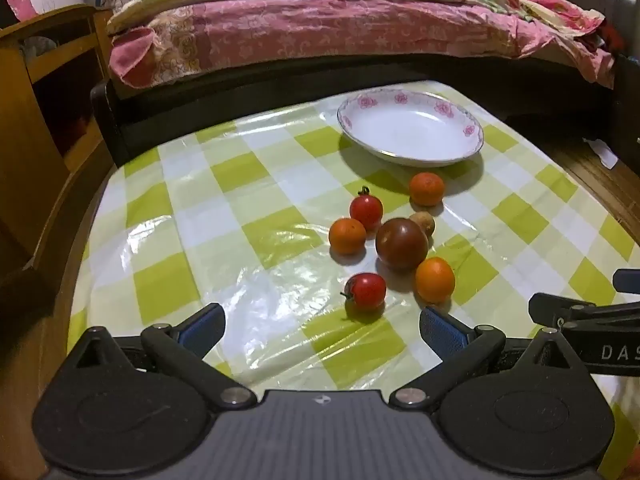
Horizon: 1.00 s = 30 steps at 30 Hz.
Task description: Organize fruits
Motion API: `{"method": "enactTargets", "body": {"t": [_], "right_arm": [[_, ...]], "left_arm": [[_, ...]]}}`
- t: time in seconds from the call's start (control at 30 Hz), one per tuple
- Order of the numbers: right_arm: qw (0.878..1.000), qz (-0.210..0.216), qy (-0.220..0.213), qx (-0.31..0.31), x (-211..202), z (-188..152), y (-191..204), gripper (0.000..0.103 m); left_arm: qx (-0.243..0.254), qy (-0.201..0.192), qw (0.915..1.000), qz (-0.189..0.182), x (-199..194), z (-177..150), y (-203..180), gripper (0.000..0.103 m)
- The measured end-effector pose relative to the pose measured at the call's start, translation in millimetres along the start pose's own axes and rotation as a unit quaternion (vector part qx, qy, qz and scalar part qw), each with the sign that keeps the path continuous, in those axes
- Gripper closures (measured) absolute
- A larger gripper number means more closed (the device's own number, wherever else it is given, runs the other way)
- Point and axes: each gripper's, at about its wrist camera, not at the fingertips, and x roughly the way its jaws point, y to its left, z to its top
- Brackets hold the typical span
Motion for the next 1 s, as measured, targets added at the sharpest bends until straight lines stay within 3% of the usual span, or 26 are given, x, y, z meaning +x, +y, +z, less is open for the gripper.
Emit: {"method": "enactTargets", "body": {"t": [0.23, 1.0], "right_arm": [[1.000, 0.003, 0.004, -0.002, 2.7, -0.3, 2.2, 0.008], [1.000, 0.010, 0.020, 0.009, 4.5, -2.6, -0.4, 0.010]], "left_arm": [[-0.008, 0.022, 0.9997, -0.007, 7.5, 2.4, 0.2, 0.000], [-0.008, 0.018, 0.9998, -0.008, 10.2, -1.1, -1.3, 0.000]]}}
